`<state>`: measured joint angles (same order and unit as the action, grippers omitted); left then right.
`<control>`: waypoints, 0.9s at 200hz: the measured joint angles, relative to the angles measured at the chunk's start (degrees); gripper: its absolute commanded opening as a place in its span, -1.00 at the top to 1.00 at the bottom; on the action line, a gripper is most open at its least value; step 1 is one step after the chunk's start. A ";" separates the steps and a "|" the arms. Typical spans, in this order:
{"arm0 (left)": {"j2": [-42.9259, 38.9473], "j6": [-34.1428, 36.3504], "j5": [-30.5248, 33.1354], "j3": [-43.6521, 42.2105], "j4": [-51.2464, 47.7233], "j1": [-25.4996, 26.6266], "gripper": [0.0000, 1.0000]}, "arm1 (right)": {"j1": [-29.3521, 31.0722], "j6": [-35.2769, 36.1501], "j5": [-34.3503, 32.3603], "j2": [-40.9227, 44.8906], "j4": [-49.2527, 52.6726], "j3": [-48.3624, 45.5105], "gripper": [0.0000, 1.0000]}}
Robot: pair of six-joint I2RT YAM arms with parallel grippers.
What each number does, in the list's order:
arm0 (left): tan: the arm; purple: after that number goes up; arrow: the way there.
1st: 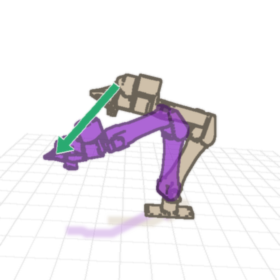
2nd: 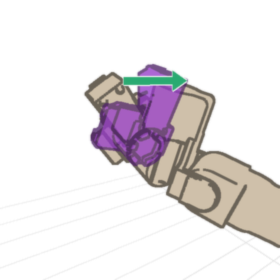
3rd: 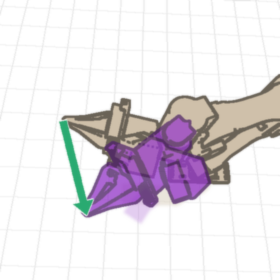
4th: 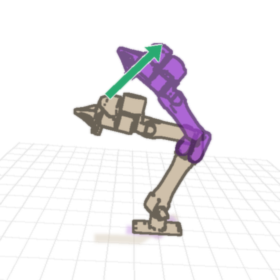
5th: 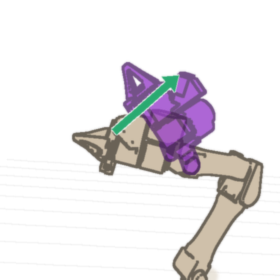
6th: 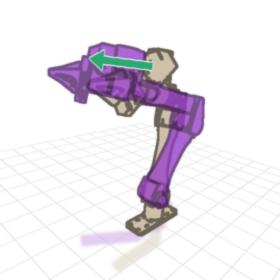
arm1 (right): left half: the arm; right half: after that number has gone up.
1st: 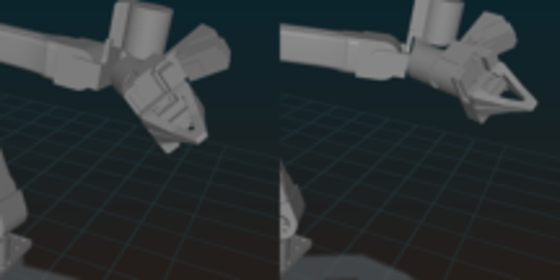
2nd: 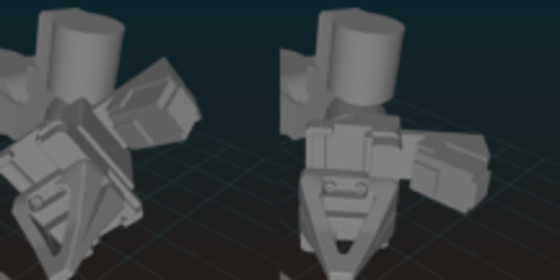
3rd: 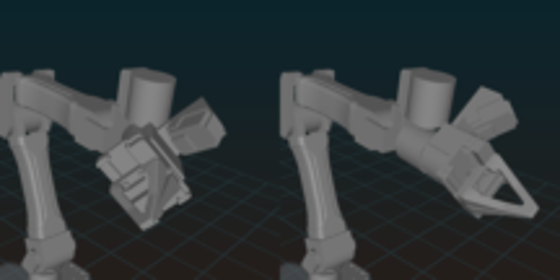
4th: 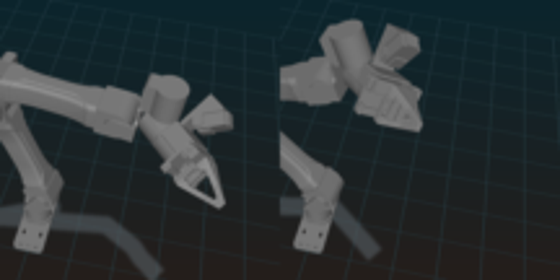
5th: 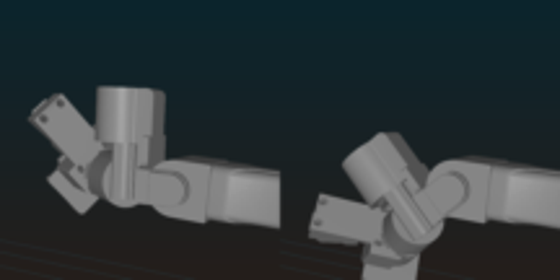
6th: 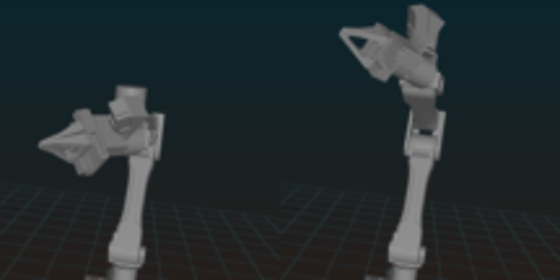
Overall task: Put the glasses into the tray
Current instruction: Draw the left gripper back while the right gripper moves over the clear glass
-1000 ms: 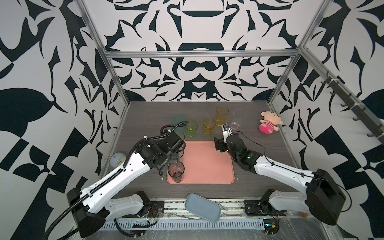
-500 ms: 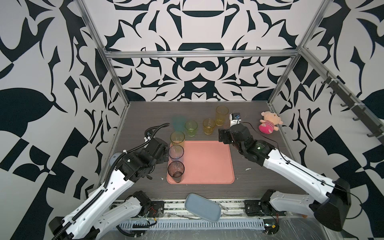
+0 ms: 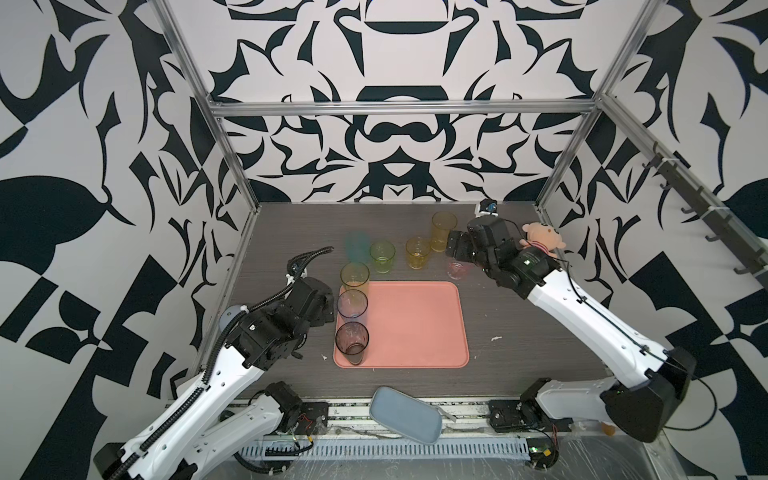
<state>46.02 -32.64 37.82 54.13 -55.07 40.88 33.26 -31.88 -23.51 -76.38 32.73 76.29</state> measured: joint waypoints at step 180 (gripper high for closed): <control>-4.70 -2.12 2.82 -0.15 -0.57 0.00 -0.99 | -8.72 -10.82 0.46 -27.50 6.99 24.94 -0.90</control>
<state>41.32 -34.76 40.64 53.98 -55.64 40.88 24.53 -42.70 -23.05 -103.88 39.72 101.23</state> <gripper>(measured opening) 0.994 0.953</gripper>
